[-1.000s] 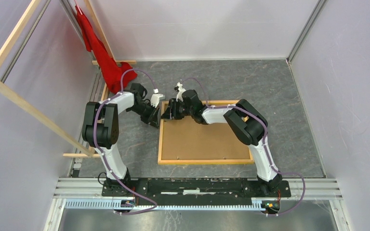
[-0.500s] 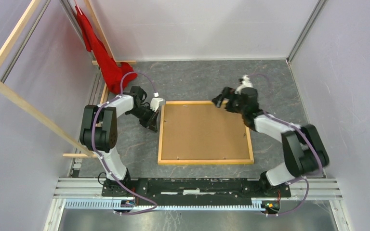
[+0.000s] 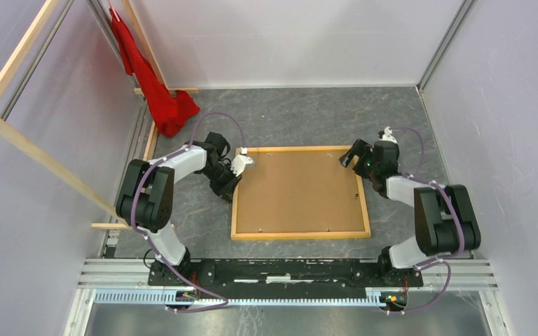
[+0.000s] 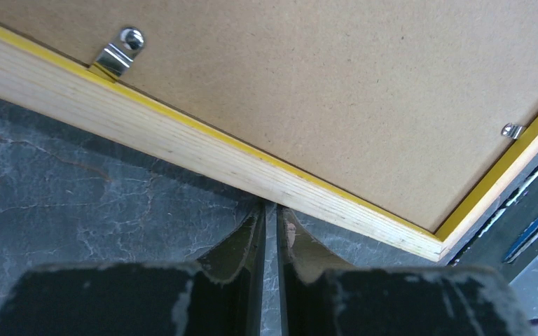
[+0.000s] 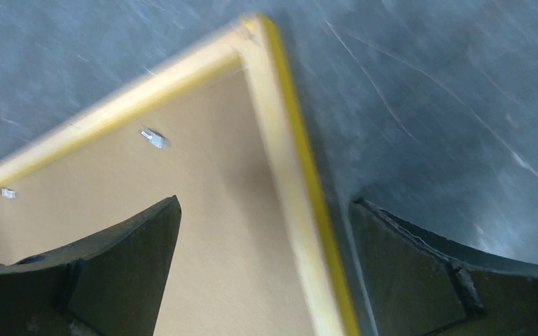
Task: Put the photo into the frame
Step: Adjust the photo frame at the center of the board.
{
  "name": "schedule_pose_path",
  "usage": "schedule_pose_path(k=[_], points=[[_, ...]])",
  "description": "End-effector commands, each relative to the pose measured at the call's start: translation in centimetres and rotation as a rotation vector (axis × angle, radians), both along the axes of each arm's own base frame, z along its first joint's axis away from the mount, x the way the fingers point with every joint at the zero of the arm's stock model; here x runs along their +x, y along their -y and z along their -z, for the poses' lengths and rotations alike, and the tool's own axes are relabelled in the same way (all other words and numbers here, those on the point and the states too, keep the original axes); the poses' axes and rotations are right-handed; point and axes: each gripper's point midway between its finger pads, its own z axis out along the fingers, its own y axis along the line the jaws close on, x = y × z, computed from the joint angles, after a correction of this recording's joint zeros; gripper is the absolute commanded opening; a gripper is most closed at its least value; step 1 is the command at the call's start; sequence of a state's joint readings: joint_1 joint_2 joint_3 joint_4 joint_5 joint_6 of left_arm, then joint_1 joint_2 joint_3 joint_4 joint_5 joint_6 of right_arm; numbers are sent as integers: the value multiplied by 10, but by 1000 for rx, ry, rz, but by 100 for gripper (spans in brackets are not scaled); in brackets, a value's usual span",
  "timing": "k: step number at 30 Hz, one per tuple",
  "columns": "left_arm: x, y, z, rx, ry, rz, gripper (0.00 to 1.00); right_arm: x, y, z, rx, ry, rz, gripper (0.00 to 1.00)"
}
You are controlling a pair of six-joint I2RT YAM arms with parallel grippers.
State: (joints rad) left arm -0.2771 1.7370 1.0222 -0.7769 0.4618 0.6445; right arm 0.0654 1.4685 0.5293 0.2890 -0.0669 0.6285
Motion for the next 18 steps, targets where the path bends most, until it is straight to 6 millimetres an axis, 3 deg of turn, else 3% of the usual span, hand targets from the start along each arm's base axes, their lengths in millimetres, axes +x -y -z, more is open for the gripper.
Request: schedule_pose_path(k=[1, 6, 10, 13, 14, 18], points=[[-13, 12, 4, 32, 25, 123, 19, 32, -57, -11, 96, 11, -181, 98], [-24, 49, 7, 53, 22, 222, 19, 74, -134, -17, 119, 2, -367, 98], [-47, 78, 9, 68, 5, 344, 22, 102, -198, -22, 150, -3, -524, 98], [-66, 87, 13, 86, -22, 415, 29, 118, -215, -16, 138, -25, -564, 98], [-72, 87, 13, 90, -30, 433, 38, 123, -217, -17, 134, -20, -566, 98], [-85, 82, 2, 78, -50, 484, 55, 147, -203, -49, 68, 54, -531, 98]])
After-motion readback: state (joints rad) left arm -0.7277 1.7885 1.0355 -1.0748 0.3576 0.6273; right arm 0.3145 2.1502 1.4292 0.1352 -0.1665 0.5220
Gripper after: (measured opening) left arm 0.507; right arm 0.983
